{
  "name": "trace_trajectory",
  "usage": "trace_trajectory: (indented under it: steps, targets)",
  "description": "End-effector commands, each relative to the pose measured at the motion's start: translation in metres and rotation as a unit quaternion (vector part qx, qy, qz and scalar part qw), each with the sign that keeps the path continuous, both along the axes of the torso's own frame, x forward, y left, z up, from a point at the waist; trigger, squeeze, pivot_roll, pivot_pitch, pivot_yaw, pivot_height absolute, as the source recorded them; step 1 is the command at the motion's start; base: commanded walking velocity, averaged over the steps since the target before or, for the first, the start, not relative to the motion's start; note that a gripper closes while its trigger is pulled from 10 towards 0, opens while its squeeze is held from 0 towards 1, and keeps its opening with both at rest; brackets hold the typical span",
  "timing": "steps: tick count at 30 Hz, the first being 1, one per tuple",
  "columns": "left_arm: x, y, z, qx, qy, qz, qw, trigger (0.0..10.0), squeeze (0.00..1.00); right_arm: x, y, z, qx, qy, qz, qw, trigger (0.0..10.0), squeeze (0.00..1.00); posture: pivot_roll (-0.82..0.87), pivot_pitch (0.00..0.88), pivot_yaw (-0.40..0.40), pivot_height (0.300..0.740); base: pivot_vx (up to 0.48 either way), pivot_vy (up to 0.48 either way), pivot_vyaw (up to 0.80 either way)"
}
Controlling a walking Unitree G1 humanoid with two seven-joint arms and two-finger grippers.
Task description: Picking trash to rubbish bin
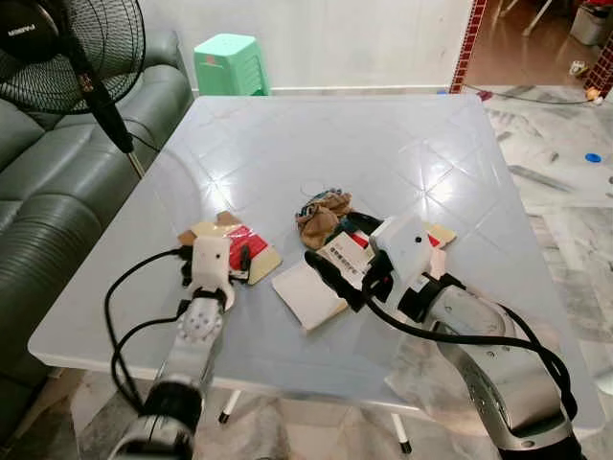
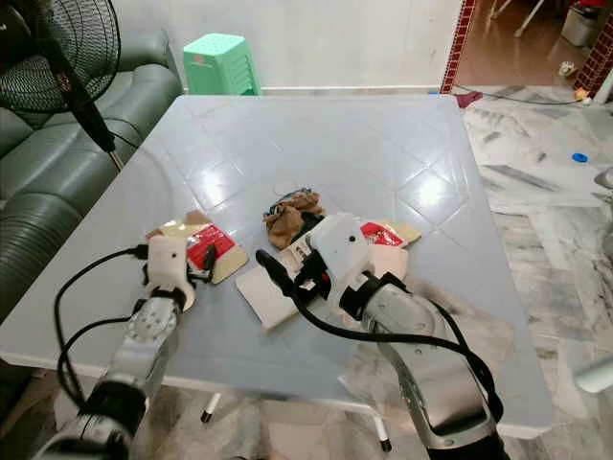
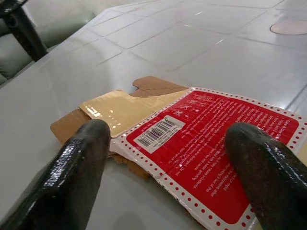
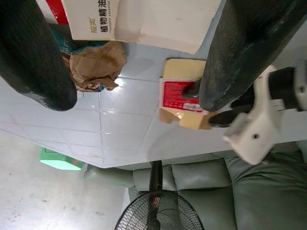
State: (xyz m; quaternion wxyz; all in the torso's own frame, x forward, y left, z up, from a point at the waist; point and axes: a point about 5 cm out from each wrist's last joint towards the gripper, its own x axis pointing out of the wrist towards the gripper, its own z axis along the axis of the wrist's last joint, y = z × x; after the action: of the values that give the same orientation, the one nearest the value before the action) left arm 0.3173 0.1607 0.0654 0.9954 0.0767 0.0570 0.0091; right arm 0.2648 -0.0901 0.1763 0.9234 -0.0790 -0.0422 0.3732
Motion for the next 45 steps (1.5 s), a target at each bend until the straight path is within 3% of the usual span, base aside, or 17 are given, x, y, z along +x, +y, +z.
trace_trajectory:
  steps: [1,4,10,15,23,24,25,26,27,34,39,41,43,45]
  targets:
    - [-0.011,0.004,-0.010,0.018,0.029,0.000,0.999,10.0,1.00,0.001,0.001,0.000,-0.001,-0.001,0.006,1.000,10.0,0.00,-0.05,0.053,0.058,0.740,0.000,0.000,0.00]
    - [-0.025,0.009,-0.004,0.024,0.018,0.000,1.000,10.0,1.00,0.002,0.001,-0.001,-0.002,-0.002,0.010,1.000,10.0,0.00,-0.04,0.048,0.052,0.740,0.000,0.000,0.00]
    - [-0.032,0.008,0.011,0.029,-0.009,0.003,1.000,10.0,1.00,0.004,0.003,-0.001,-0.003,-0.004,0.017,1.000,10.0,0.00,-0.04,0.037,0.049,0.740,0.000,0.000,0.00]
    - [-0.020,0.011,0.050,0.027,-0.090,0.039,0.995,10.0,1.00,0.007,0.004,0.000,-0.003,-0.008,0.019,1.000,10.0,0.00,-0.04,0.027,0.048,0.740,0.000,0.000,0.00]
    - [-0.006,0.026,0.067,0.000,-0.108,0.085,0.991,10.0,1.00,0.008,0.003,0.002,-0.002,-0.014,0.014,1.000,10.0,0.00,-0.05,0.024,0.052,0.740,0.000,0.000,0.00]
    - [-0.002,0.031,0.066,0.003,-0.098,0.095,0.991,10.0,0.94,0.008,0.004,0.002,-0.001,-0.015,0.014,1.000,10.0,0.00,-0.05,0.023,0.054,0.740,0.000,0.000,0.00]
    - [0.001,0.033,0.064,0.002,-0.089,0.100,0.991,10.0,0.80,0.008,0.004,0.002,-0.001,-0.015,0.014,1.000,10.0,0.00,-0.06,0.024,0.054,0.740,0.000,0.000,0.00]
    - [0.003,0.034,0.062,-0.001,-0.079,0.099,0.992,10.0,0.58,0.008,0.004,0.002,0.000,-0.016,0.014,1.000,10.0,0.00,-0.06,0.024,0.054,0.740,0.000,0.000,0.00]
    - [0.008,0.032,0.059,-0.005,-0.057,0.077,0.995,10.0,0.00,0.008,0.005,0.002,0.000,-0.016,0.015,1.000,10.0,0.00,-0.06,0.022,0.055,0.740,0.000,0.000,0.00]
    - [0.007,0.037,0.059,-0.004,-0.052,0.090,0.995,10.0,0.00,0.007,0.004,0.001,0.001,-0.016,0.012,1.000,10.0,0.00,-0.06,0.022,0.055,0.740,0.000,0.000,0.00]
    - [0.006,0.053,0.045,-0.008,-0.015,0.130,0.991,10.0,0.00,0.007,0.005,0.001,0.003,-0.016,0.013,1.000,10.0,0.00,-0.06,0.025,0.058,0.740,0.000,0.000,0.00]
    - [0.009,0.054,0.043,-0.001,0.000,0.120,0.993,10.0,0.00,0.007,0.006,0.001,0.003,-0.016,0.014,1.000,10.0,0.00,-0.06,0.025,0.058,0.740,0.000,0.000,0.00]
    - [0.017,0.047,0.045,-0.025,0.015,0.061,0.998,10.0,0.00,0.007,0.006,0.001,0.002,-0.016,0.015,1.000,10.0,0.00,-0.06,0.027,0.054,0.740,0.000,0.000,0.00]
    - [0.020,0.045,0.049,-0.024,0.015,0.041,0.999,10.0,0.00,0.007,0.006,0.002,0.002,-0.016,0.015,1.000,10.0,0.00,-0.06,0.027,0.054,0.740,0.000,0.000,0.00]
